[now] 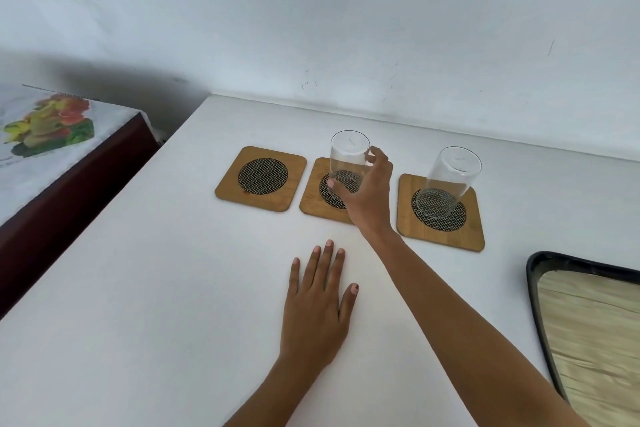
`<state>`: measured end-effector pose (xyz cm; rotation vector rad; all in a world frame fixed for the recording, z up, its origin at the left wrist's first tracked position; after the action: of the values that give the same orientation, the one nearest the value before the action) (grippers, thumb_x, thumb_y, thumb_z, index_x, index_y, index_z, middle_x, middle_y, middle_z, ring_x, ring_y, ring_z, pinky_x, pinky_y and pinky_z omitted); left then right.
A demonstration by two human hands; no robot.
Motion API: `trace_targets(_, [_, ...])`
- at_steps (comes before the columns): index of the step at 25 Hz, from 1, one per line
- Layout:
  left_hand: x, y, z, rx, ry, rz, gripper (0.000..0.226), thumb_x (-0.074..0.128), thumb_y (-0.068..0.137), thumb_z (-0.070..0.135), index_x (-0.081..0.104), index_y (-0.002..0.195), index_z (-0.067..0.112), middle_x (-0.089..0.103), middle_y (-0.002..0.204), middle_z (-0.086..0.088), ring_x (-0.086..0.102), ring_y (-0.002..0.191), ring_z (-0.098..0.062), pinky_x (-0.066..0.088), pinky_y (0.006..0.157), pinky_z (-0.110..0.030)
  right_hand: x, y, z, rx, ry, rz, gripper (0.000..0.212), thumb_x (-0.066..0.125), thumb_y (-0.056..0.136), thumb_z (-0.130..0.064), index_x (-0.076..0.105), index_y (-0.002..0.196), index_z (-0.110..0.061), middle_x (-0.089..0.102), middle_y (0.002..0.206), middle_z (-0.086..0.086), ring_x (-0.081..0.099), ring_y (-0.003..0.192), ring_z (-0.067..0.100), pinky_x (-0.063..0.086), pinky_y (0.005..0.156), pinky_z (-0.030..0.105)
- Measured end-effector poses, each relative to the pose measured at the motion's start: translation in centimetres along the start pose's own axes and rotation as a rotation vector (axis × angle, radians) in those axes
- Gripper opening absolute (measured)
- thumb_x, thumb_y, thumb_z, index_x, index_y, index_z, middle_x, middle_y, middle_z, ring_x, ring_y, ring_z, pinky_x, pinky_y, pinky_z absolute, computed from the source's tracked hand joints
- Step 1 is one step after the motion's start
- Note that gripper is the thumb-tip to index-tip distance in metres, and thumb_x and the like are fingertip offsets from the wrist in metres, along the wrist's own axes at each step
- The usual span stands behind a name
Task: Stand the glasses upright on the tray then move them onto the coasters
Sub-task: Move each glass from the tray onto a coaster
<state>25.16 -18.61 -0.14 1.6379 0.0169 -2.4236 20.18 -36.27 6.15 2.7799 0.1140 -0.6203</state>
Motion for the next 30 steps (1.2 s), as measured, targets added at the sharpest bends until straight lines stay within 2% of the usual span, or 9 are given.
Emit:
trace_targets(2, [-0.1,0.0,0.1,0.004,0.001,0.002,0.061,0.002,0.092,0.055,0.0,0.148,0.03,-0.001,0.159,0.009,-0.01,0.144,-0.008,-0.004,0.12,-0.042,-1.6,-1.3,-1.0,-0.017,0.047,0.048,0.09,0.084,0.073,-0.032,0.031,0.142,-0.01,0.037,0.13,0.005,0.039,0.117,0.012,0.032,0.095,0.002])
trace_targets(3, [-0.1,0.0,0.1,0.006,0.004,0.005,0.062,0.002,0.092,0.055,0.002,0.148,0.03,0.0,0.159,0.008,-0.009,0.145,-0.009,-0.004,0.12,-0.041,-2.5,-2.2,-1.6,-0.037,0.061,0.077,0.086,0.083,0.074,-0.031,0.033,0.14,-0.01,0.038,0.126,0.003,0.038,0.114,0.009,0.029,0.091,-0.001])
trace_targets(7, [-0.4,-0.1,0.3,0.027,0.009,0.023,0.059,0.008,0.095,0.052,0.008,0.149,0.028,0.006,0.16,0.006,-0.001,0.146,-0.011,-0.001,0.121,-0.04,-7.8,-6.0,-3.3,-0.085,0.119,0.16,0.068,0.08,0.077,-0.02,0.042,0.132,-0.01,0.048,0.121,0.003,0.049,0.111,0.01,0.039,0.097,0.014])
trace_targets(10, [-0.4,-0.5,0.8,0.057,0.013,0.023,0.057,0.018,0.096,0.047,0.011,0.149,0.025,0.01,0.159,0.004,0.002,0.146,-0.013,0.001,0.121,-0.04,-13.0,-9.4,-3.2,-0.089,0.069,0.206,0.055,0.079,0.078,-0.016,0.048,0.123,-0.014,0.056,0.114,0.0,0.053,0.105,0.005,0.041,0.092,0.013])
trace_targets(14, [-0.6,-2.2,1.5,0.027,0.007,0.056,0.056,0.04,0.096,0.036,0.024,0.147,0.019,0.025,0.156,-0.003,0.017,0.145,-0.023,0.012,0.12,-0.045,-21.3,-14.5,-0.6,-0.034,0.014,0.304,0.048,0.076,0.08,-0.012,0.05,0.12,-0.019,0.061,0.114,0.0,0.058,0.109,0.006,0.044,0.097,0.016])
trace_targets(19, [0.7,-4.6,8.1,0.038,-0.042,0.052,0.058,0.051,0.092,0.032,0.032,0.144,0.014,0.038,0.151,-0.005,0.027,0.142,-0.026,0.017,0.118,-0.047,-31.9,-21.3,3.6,0.047,-0.158,0.513,0.042,0.072,0.083,-0.013,0.052,0.12,-0.016,0.061,0.111,-0.001,0.058,0.108,0.013,0.045,0.1,0.027])
trace_targets(24, [4.1,-6.8,15.9,0.132,-0.092,-0.008,0.058,0.05,0.093,0.031,0.03,0.144,0.014,0.033,0.153,-0.005,0.023,0.143,-0.026,0.014,0.119,-0.048,-40.9,-27.2,7.2,0.096,-0.316,0.796,0.038,0.069,0.085,-0.008,0.051,0.118,-0.01,0.058,0.112,0.005,0.053,0.107,0.017,0.043,0.095,0.028])
trace_targets(27, [5.1,-7.6,17.9,0.099,-0.023,0.019,0.055,0.033,0.095,0.036,0.03,0.144,0.011,0.033,0.153,-0.01,0.023,0.143,-0.031,0.015,0.117,-0.052,-44.9,-29.9,10.2,0.179,-0.348,0.939,0.042,0.067,0.084,-0.007,0.047,0.12,-0.005,0.051,0.119,0.014,0.047,0.114,0.027,0.042,0.097,0.033])
trace_targets(30, [5.0,-7.9,18.2,0.093,0.027,0.067,0.063,0.022,0.089,0.04,0.035,0.142,0.009,0.037,0.15,-0.014,0.029,0.14,-0.034,0.022,0.115,-0.054,-47.6,-30.7,13.2,0.29,-0.403,0.97,0.053,0.072,0.079,-0.008,0.044,0.124,-0.001,0.046,0.122,0.021,0.042,0.117,0.04,0.041,0.101,0.045])
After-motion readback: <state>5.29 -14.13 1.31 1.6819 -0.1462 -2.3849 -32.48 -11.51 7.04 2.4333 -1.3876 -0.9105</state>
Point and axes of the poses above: each hand's wrist, its own y-axis towards the middle knuckle, its own x-axis out of the palm, z = x × y, the point moved 8 cm from there along y, towards the middle knuckle
